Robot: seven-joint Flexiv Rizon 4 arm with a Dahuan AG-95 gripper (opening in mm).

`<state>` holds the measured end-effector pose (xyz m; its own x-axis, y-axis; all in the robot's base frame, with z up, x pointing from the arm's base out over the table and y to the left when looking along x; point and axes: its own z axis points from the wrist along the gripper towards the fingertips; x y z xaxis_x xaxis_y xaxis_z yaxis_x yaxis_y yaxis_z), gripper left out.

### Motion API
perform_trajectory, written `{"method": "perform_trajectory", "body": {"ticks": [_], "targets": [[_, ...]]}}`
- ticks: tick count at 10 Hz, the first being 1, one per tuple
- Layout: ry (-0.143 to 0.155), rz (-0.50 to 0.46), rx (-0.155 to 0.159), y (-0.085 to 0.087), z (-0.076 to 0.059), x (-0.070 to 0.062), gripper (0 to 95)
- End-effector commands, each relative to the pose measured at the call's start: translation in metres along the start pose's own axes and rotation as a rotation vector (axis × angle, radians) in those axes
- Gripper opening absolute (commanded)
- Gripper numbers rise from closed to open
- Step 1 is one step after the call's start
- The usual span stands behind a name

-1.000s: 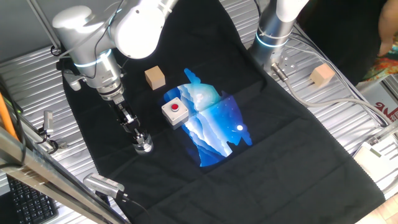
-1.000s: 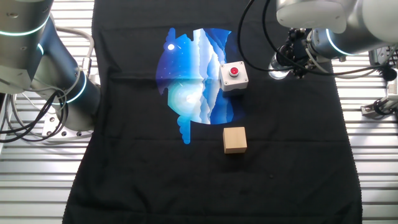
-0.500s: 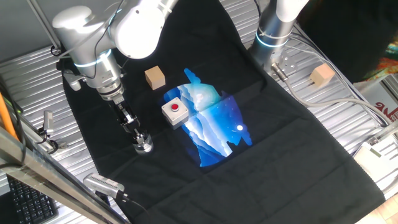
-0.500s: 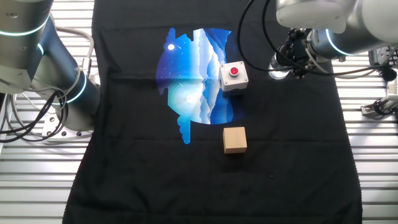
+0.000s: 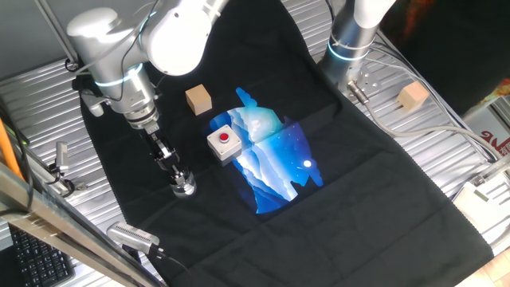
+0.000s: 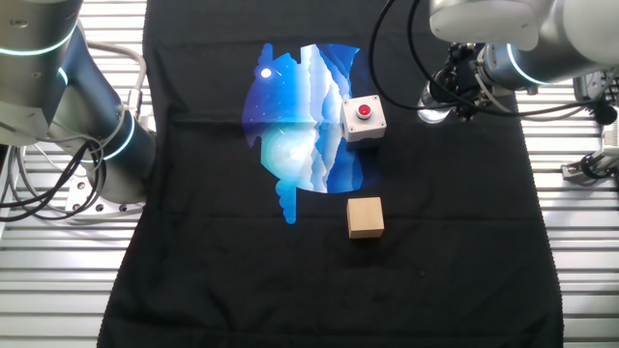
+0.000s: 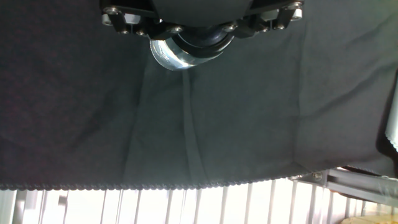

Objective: Screw the lid onto the jar

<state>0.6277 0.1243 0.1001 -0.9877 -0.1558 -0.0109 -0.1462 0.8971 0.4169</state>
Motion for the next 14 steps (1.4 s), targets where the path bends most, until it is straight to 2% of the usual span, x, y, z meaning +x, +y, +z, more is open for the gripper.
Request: {"method": "perform_trajectory", "body": {"ticks": [1,7,14], "targets": [[0.008,0.000,-0.001,0.0002,0.0003,-0.0009,76.0],[0.038,0.006,-0.004,0.0004,0.0011,-0.0011,76.0],[0.051,0.010,-0.007,0.0005,0.0021,-0.0015,76.0]]}}
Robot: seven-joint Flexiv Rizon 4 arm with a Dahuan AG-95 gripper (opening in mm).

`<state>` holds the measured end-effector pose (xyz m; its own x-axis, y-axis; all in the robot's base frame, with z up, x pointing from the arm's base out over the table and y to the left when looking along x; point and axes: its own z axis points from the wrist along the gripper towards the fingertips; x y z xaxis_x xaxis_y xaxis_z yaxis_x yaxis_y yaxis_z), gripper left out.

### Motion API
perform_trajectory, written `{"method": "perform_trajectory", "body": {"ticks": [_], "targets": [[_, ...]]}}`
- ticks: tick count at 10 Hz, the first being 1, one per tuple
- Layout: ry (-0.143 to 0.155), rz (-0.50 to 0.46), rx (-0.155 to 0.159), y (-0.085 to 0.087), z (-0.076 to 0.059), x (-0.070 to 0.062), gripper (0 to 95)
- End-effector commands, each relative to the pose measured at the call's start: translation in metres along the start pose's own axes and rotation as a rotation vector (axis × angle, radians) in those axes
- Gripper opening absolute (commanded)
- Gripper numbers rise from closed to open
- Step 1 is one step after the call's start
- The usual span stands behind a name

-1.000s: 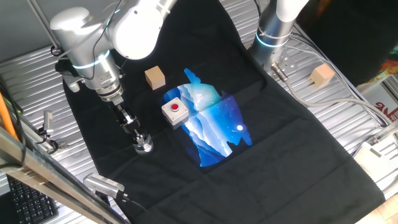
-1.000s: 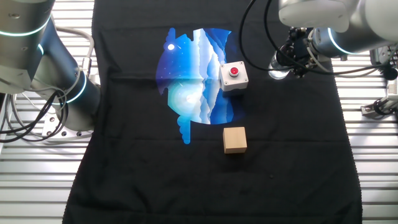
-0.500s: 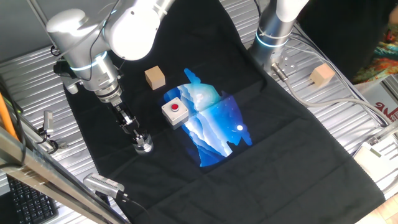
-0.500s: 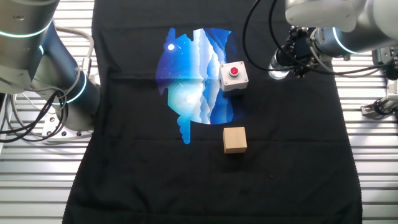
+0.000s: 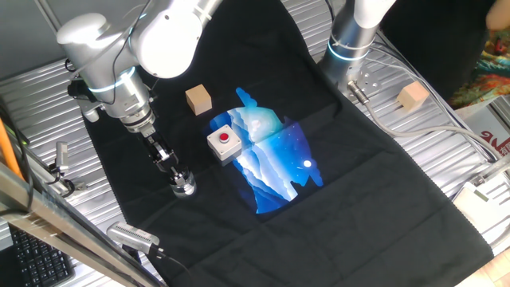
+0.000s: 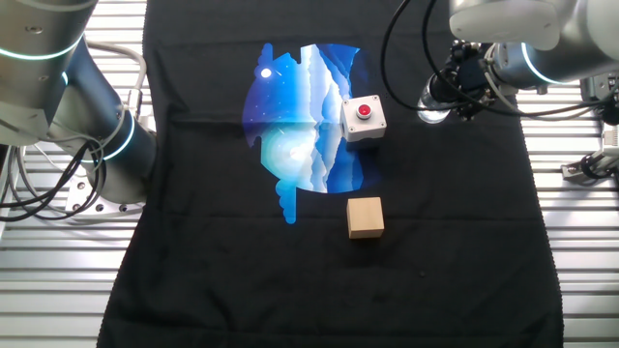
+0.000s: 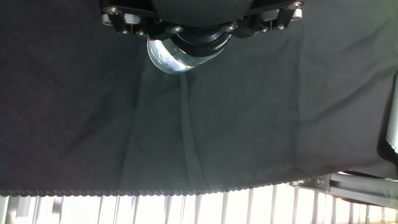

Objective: Screw the lid onto the jar

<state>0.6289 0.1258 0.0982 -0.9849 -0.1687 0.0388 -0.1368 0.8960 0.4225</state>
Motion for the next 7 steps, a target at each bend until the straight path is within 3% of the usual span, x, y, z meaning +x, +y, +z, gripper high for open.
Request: {"method": "perform_trajectory", "body": {"ticks": [1,7], "targets": [[0.000,0.001,-0.002,0.0001,-0.0002,-0.0001,76.0],[-0.001,0.009,0.000,0.0001,-0.0002,-0.0001,76.0]]}}
